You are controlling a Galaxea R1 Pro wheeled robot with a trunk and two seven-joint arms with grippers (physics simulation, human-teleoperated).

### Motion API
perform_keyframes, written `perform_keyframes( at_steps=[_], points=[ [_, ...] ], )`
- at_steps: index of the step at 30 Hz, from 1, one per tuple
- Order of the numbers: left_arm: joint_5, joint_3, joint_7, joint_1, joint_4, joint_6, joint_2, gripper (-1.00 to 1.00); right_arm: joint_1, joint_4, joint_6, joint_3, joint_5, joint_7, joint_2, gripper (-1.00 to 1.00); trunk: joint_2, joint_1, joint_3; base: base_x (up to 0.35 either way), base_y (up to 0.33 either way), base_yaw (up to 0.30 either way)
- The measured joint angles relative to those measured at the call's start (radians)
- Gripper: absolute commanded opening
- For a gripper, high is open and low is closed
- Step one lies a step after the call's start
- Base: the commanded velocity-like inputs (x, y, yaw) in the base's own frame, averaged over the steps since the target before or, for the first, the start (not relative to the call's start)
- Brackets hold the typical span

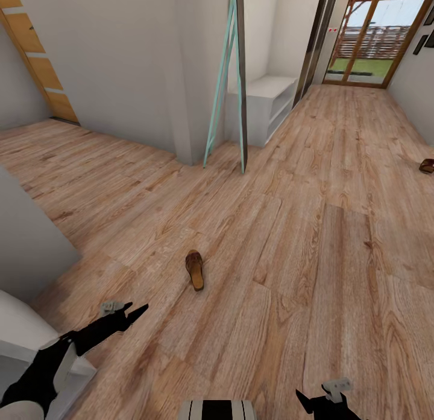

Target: Pick up the two gym shoes and the two sandals from the corridor floor and place them onto the hallstand (shoe rack) in the corridor, making sure they are on the rack and not on the floor. Arrange them so the two gym shoes are next to each other and the two sandals are next to each other.

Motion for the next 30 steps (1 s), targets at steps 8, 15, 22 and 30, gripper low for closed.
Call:
perform_keyframes(
  at_steps=[8, 15, 22, 30],
  points=[
    [0.005, -0.078, 0.001, -0.09, -0.086, 0.17, -0.017, 1.0, 0.0, -0.001, 0.0, 0.001, 0.001, 0.003, 0.002, 1.0, 0.0, 0.0, 0.0, 0.0, 0.0, 0.0],
    [0.008, -0.09, -0.001, -0.16, -0.098, 0.252, -0.044, 1.0, 0.0, -0.001, 0.0, 0.001, 0.0, 0.004, 0.001, 1.0, 0.0, 0.0, 0.0, 0.0, 0.0, 0.0],
    [0.009, -0.093, 0.0, -0.172, -0.099, 0.267, -0.1, 1.0, 0.0, -0.001, 0.0, 0.001, 0.001, 0.004, 0.001, 1.0, 0.0, 0.0, 0.0, 0.0, 0.0, 0.0],
    [0.01, -0.084, 0.003, -0.173, -0.102, 0.265, -0.148, 1.0, 0.0, -0.001, 0.001, 0.001, 0.0, 0.002, 0.0, 1.0, 0.0, 0.0, 0.0, 0.0, 0.0, 0.0]
  ],
)
